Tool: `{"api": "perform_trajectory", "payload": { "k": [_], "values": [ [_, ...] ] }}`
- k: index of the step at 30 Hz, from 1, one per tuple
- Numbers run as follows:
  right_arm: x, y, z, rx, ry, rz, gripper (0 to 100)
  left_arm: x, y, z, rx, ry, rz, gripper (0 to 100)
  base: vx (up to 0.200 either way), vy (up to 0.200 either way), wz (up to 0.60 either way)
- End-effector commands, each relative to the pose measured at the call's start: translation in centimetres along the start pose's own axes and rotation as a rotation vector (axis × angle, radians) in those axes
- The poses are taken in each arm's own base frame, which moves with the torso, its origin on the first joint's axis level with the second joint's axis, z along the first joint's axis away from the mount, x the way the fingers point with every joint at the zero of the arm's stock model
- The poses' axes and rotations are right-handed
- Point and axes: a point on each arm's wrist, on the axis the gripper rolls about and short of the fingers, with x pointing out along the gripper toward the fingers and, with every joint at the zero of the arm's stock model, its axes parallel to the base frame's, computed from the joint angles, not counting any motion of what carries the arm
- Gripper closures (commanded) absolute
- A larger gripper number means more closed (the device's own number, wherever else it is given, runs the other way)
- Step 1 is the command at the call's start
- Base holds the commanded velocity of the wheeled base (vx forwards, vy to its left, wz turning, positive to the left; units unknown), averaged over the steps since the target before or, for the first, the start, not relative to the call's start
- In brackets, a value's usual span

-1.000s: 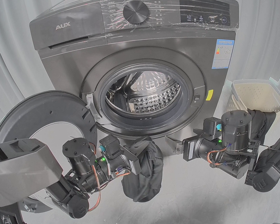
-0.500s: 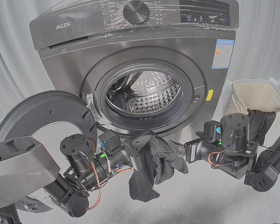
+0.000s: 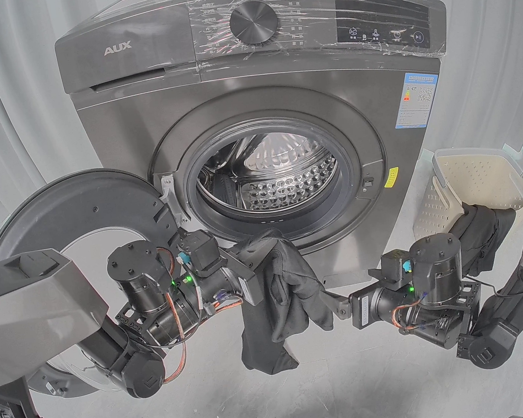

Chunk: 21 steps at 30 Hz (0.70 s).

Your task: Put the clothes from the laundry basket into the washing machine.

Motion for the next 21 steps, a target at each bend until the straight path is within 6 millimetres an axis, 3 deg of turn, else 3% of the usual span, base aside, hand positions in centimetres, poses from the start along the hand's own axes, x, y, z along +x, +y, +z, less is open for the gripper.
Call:
{"api": "perform_trajectory", "payload": {
  "k": [1, 7, 11, 21],
  "values": [
    [0.0, -0.3, -1.6, -0.015, 0.048, 0.016, 0, 0.5, 0.2, 0.5, 0.007, -0.025, 0.004, 100, 0.000, 0.000, 0.00],
    [0.5, -0.3, -2.1, -0.040, 0.046, 0.061, 0, 0.8, 0.2, 0.9, 0.013, -0.045, 0.003, 100, 0.000, 0.000, 0.00],
    [2.5, -0.6, -2.4, -0.055, 0.011, 0.082, 0, 0.7, 0.2, 0.9, 0.014, -0.042, 0.002, 100, 0.000, 0.000, 0.00],
    [5.2, -0.5, -2.3, -0.088, -0.057, 0.126, 0, 0.5, 0.1, 0.7, 0.011, -0.036, 0.002, 100, 0.000, 0.000, 0.00]
  ]
}}
